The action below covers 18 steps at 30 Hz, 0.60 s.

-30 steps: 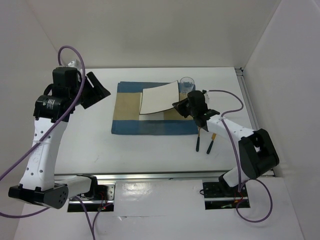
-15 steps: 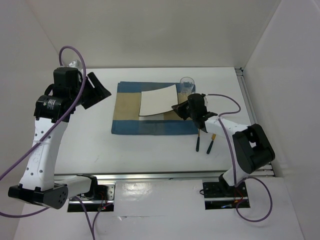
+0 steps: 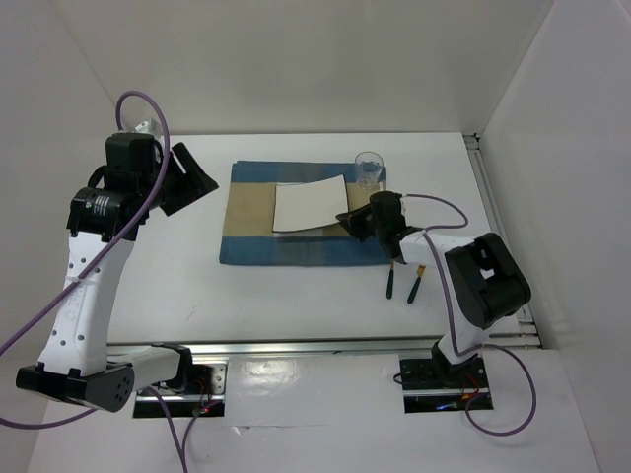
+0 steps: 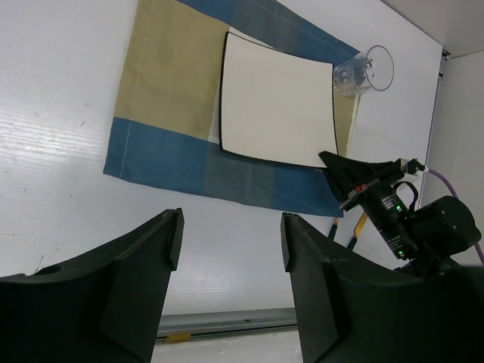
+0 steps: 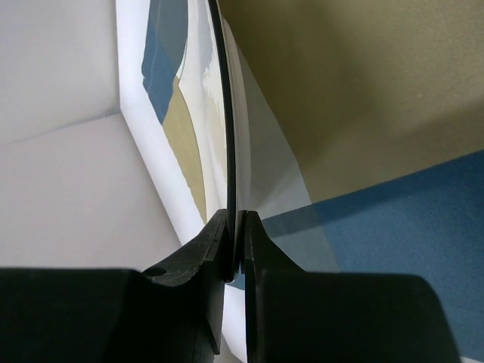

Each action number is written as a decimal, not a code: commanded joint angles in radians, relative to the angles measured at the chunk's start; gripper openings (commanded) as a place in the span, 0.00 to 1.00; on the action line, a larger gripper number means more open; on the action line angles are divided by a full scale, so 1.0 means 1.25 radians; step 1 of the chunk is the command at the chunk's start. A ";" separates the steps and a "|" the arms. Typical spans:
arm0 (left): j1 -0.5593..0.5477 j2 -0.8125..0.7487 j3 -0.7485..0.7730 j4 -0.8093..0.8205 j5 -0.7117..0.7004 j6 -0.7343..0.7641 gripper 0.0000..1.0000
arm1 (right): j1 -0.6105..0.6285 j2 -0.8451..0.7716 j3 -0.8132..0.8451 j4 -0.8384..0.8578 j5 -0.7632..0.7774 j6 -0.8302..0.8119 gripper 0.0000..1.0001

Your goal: Set the dinner table for one person

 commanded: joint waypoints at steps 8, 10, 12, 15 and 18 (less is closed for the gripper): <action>-0.003 -0.011 0.001 0.010 -0.009 0.015 0.71 | -0.013 0.009 0.057 0.241 -0.047 0.044 0.00; -0.003 -0.011 0.001 0.010 -0.009 0.015 0.71 | -0.013 0.017 0.057 0.241 -0.047 0.044 0.00; -0.003 -0.011 0.001 0.010 -0.009 0.015 0.71 | -0.013 0.025 0.049 0.241 -0.054 0.044 0.00; -0.003 -0.011 0.001 0.010 -0.009 0.015 0.71 | -0.013 0.025 0.040 0.217 -0.054 0.044 0.00; -0.003 -0.004 0.001 0.010 -0.009 0.015 0.71 | -0.005 0.017 0.024 0.180 -0.034 0.036 0.00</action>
